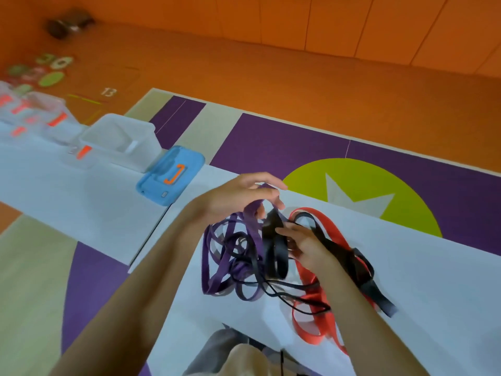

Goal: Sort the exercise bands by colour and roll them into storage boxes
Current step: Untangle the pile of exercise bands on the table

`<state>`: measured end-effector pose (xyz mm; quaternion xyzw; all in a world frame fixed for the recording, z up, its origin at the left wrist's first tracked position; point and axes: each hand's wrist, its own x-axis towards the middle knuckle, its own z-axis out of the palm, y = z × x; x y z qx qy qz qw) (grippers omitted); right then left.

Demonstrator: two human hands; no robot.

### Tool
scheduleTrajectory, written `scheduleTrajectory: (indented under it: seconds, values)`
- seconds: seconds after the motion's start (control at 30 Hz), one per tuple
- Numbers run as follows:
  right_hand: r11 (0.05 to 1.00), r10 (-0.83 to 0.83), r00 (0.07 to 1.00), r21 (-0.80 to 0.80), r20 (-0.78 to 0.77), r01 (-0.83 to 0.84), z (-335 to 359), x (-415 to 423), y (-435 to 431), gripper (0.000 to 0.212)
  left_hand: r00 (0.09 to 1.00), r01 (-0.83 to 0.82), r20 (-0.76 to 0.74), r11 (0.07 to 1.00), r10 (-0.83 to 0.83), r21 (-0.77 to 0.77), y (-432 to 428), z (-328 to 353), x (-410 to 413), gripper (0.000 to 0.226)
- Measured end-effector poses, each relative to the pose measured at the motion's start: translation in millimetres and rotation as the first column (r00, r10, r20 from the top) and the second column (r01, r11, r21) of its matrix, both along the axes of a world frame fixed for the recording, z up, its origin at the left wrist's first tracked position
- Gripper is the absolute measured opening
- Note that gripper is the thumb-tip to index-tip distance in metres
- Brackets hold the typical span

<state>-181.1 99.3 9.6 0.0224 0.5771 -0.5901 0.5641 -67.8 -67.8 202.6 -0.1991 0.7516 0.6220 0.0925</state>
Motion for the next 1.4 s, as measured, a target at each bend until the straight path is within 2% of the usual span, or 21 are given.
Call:
scheduleTrajectory:
  seconds: [0.07,0.13,0.17,0.23,0.33,0.4,0.5,0.57,0.6,0.67,0.73,0.8,0.9,1.0,1.07,1.13,1.17,1.23,1.27,1.33,1.4]
  values:
    - [0.996,-0.084,0.993,0.012,0.085,0.083,-7,11,-21,0.014,1.000,-0.010,0.013,1.000,0.009,0.006,-3,-2,8,0.023]
    - [0.988,-0.157,0.977,0.011,0.146,0.157,-22,14,-40,0.030,0.999,-0.023,0.035,0.999,0.021,0.033,-11,-3,20,0.024]
    - [0.980,-0.197,0.970,0.021,0.141,0.196,-24,16,-47,0.031,0.999,-0.023,0.050,0.998,0.020,0.058,-17,-4,26,0.025]
    - [0.942,-0.336,0.929,0.024,0.155,0.336,-42,18,-62,0.015,0.997,0.012,0.080,0.994,-0.021,0.112,-31,-6,38,0.027]
    - [0.853,-0.520,0.840,0.035,0.153,0.521,-48,21,-76,0.026,0.983,0.102,0.132,0.977,-0.128,0.186,-48,-7,49,0.027]
    - [0.861,-0.508,0.857,0.065,0.088,0.504,-45,23,-80,0.027,0.977,0.120,0.150,0.972,-0.152,0.204,-57,-9,51,0.028]
    - [0.909,-0.346,0.933,0.211,-0.096,0.359,-40,25,-73,0.017,0.983,0.080,0.151,0.981,-0.107,0.177,-74,-16,49,0.026]
    - [0.882,-0.162,0.943,0.386,-0.290,0.271,-49,24,-61,0.014,0.984,0.068,0.154,0.989,-0.088,0.130,-89,-23,48,0.023]
    - [0.836,-0.053,0.920,0.487,-0.388,0.253,-46,23,-53,0.017,0.983,0.071,0.161,0.991,-0.089,0.109,-97,-27,48,0.023]
    - [0.774,0.087,0.837,0.565,-0.540,0.284,-41,19,-46,0.017,0.979,0.075,0.182,0.994,-0.088,0.077,-110,-38,48,0.022]
    - [0.798,0.101,0.732,0.495,-0.674,0.345,-29,15,-54,0.017,0.977,0.055,0.202,0.997,-0.063,0.047,-119,-51,50,0.023]
    - [0.853,0.090,0.653,0.397,-0.752,0.340,-27,8,-75,0.021,0.974,0.041,0.224,0.999,-0.042,0.009,-129,-63,54,0.021]
    - [0.898,0.272,0.622,0.426,-0.734,0.110,-33,2,-117,0.029,0.944,0.176,0.301,0.977,-0.134,-0.117,-143,-78,64,0.023]
    - [0.847,0.447,0.644,0.525,-0.621,-0.081,-51,-5,-152,0.034,0.911,0.303,0.332,0.943,-0.244,-0.137,-150,-83,76,0.024]
    - [0.768,0.540,0.650,0.630,-0.534,-0.121,-59,-9,-171,0.056,0.896,0.364,0.310,0.926,-0.319,-0.099,-154,-87,83,0.023]
    - [0.606,0.707,0.551,0.781,-0.444,-0.148,-55,-8,-185,0.080,0.891,0.378,0.287,0.925,-0.352,-0.037,-158,-94,89,0.026]
    - [0.518,0.787,0.475,0.840,-0.394,-0.161,-53,-7,-190,0.084,0.891,0.378,0.276,0.926,-0.361,-0.008,-161,-97,92,0.029]
    - [0.389,0.889,0.335,0.900,-0.312,-0.196,-48,1,-199,0.084,0.891,0.388,0.241,0.921,-0.385,0.036,-167,-102,96,0.033]
    - [0.354,0.910,0.302,0.912,-0.284,-0.209,-47,4,-203,0.081,0.892,0.392,0.222,0.918,-0.394,0.053,-170,-104,97,0.033]
    - [0.326,0.919,0.300,0.922,-0.256,-0.211,-52,14,-206,0.066,0.898,0.392,0.187,0.917,-0.399,0.077,-175,-106,98,0.034]
    - [0.345,0.906,0.329,0.914,-0.266,-0.212,-61,20,-204,0.043,0.900,0.397,0.157,0.914,-0.406,0.086,-178,-109,96,0.033]
